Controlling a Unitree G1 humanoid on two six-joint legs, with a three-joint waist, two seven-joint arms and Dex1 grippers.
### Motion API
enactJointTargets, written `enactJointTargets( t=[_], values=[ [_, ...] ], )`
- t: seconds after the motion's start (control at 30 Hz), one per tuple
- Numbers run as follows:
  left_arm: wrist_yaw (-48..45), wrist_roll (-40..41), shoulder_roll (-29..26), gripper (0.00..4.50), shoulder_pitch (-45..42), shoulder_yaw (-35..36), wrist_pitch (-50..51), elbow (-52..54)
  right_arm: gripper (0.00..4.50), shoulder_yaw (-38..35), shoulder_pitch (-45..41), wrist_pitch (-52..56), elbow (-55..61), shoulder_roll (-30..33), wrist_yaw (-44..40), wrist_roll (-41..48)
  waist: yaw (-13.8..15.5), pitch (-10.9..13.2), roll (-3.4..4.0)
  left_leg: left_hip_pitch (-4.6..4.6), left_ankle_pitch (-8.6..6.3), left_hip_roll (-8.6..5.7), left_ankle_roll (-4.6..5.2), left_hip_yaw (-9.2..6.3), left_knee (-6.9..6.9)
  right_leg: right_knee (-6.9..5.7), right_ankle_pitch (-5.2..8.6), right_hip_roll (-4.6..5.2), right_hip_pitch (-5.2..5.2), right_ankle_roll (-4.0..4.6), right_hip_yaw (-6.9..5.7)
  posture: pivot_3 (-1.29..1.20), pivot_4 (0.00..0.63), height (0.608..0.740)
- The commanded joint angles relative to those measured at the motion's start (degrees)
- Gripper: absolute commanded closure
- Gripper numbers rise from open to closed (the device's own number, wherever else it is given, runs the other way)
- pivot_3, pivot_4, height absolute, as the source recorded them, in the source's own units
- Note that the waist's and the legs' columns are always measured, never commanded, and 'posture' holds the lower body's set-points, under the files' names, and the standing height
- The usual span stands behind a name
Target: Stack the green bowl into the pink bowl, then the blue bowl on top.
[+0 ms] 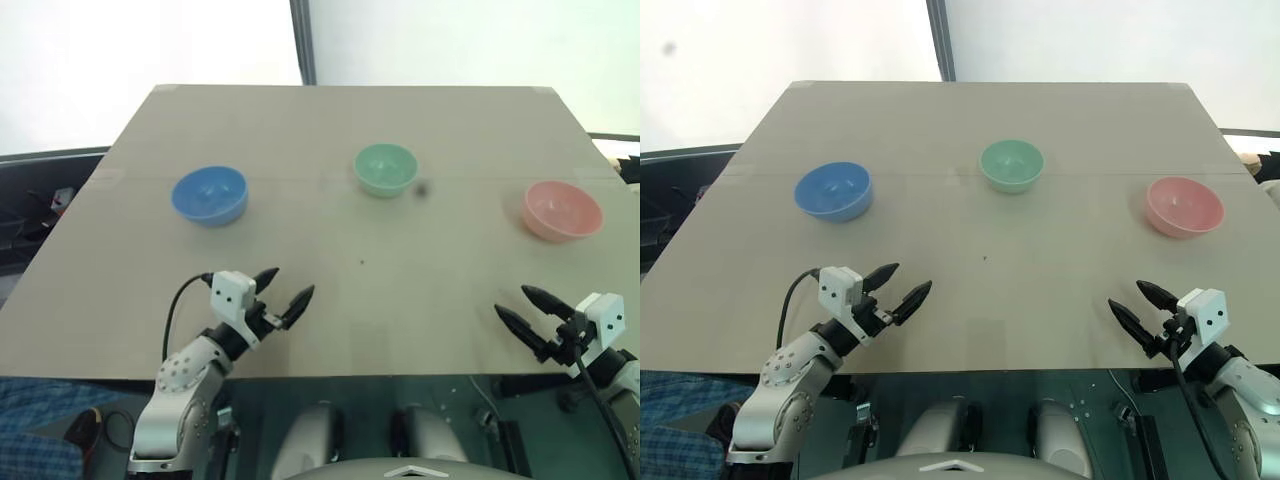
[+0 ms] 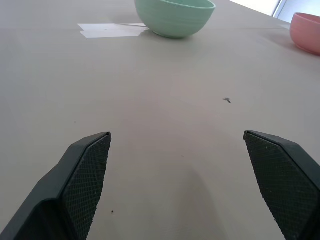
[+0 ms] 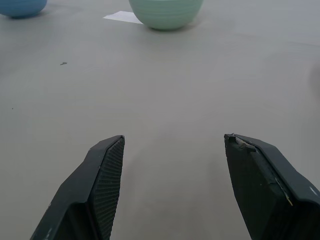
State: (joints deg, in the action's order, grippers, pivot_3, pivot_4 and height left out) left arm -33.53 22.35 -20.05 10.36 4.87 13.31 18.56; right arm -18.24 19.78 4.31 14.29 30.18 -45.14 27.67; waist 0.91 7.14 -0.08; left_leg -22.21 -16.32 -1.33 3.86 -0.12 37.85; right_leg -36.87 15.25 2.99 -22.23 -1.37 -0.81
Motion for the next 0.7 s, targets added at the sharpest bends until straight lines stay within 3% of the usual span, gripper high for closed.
enactJointTargets(
  t=[0.03,0.37,0.7],
  values=[
    [-0.5,0.1,-0.7,0.0,-0.3,0.1,-1.5,2.5,1.15,-1.0,0.0,-1.2,1.5,0.0,-0.2,0.3,0.0,0.0,0.0,0.0,0.0,0.0,0.0,0.0,0.0,0.0,0.0,0.0,0.0,0.0,0.0,0.0,0.15,0.74],
    [-2.5,-0.7,-1.3,0.0,-1.5,-1.6,-3.1,2.5,1.15,-1.0,-1.2,-2.2,-0.1,1.1,2.1,-3.8,0.0,0.0,0.0,0.01,0.0,0.0,0.0,0.0,0.0,0.0,-0.01,0.0,0.01,-0.01,0.0,0.0,0.15,0.74],
    [-8.5,2.8,-5.3,0.0,-8.3,-5.9,1.3,7.6,1.15,-2.8,-11.9,1.3,-3.3,4.6,11.9,-11.4,0.0,0.0,0.06,0.05,0.02,-0.01,-0.02,0.01,0.0,-0.01,-0.05,-0.02,0.04,-0.07,0.0,0.0,0.15,0.74]
  ],
)
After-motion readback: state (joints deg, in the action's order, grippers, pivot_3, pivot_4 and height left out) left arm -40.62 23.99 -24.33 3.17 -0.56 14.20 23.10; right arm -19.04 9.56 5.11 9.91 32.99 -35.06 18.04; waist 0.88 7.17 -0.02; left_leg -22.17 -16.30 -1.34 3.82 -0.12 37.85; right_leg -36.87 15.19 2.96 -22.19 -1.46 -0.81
